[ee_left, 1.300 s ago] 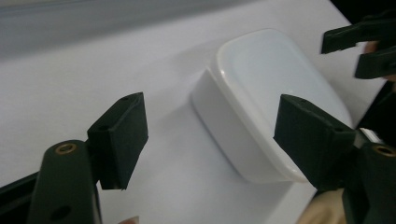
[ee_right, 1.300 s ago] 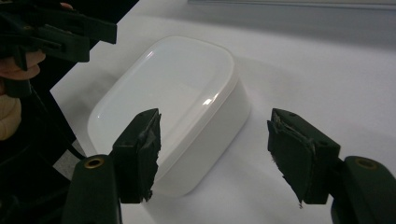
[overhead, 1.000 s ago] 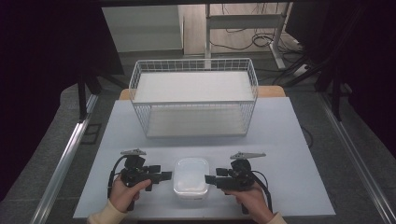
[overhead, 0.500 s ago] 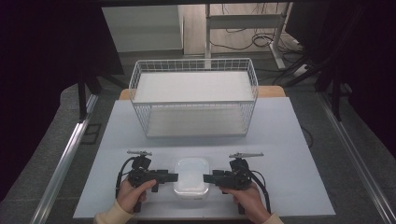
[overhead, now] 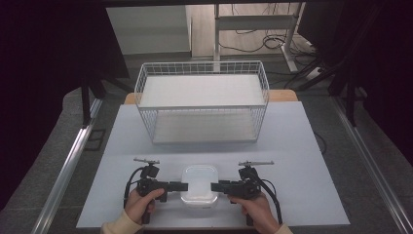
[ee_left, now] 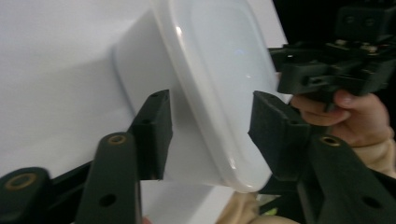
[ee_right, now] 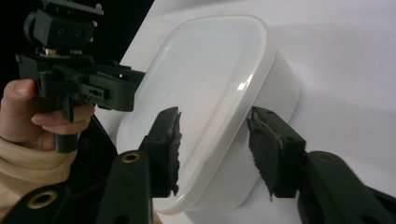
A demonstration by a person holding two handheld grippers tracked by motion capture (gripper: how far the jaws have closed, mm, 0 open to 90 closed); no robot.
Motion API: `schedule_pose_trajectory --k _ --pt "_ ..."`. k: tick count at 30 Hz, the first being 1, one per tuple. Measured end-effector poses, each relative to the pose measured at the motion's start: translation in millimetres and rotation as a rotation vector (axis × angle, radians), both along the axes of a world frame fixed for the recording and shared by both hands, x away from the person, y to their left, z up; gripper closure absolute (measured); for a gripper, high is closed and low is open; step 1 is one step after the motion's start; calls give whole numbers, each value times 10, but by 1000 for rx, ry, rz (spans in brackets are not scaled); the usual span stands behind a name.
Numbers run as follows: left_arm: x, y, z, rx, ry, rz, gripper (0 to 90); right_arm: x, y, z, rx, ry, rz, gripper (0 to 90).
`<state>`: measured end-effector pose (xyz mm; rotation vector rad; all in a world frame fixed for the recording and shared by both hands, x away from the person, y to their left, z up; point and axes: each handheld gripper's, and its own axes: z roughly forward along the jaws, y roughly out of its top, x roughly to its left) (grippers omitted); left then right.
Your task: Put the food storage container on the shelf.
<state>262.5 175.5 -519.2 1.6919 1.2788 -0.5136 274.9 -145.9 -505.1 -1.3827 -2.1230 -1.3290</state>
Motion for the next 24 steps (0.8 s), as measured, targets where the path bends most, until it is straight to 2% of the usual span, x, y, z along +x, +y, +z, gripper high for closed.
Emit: schedule_pose_trajectory --k 2,4,6,8,11,20,24 --pt "-9 4 2 10 -6 12 536 2 -13 -4 2 9 -8 582" --pt "-17 19 -4 0 -7 26 594 5 -41 -6 16 22 -22 633" --pt "-23 20 1 -4 -5 33 606 6 -46 -7 21 30 -25 639" --pt "-38 34 21 -1 -24 40 653 8 -70 -25 49 55 -33 659" --pt "-46 40 32 -4 -27 41 676 8 -81 -28 57 58 -35 667" --pt "-78 59 88 -10 -58 44 722 -23 -109 19 74 35 -34 715" --pt "-89 62 97 -10 -66 44 733 -45 -111 45 69 9 -31 731"
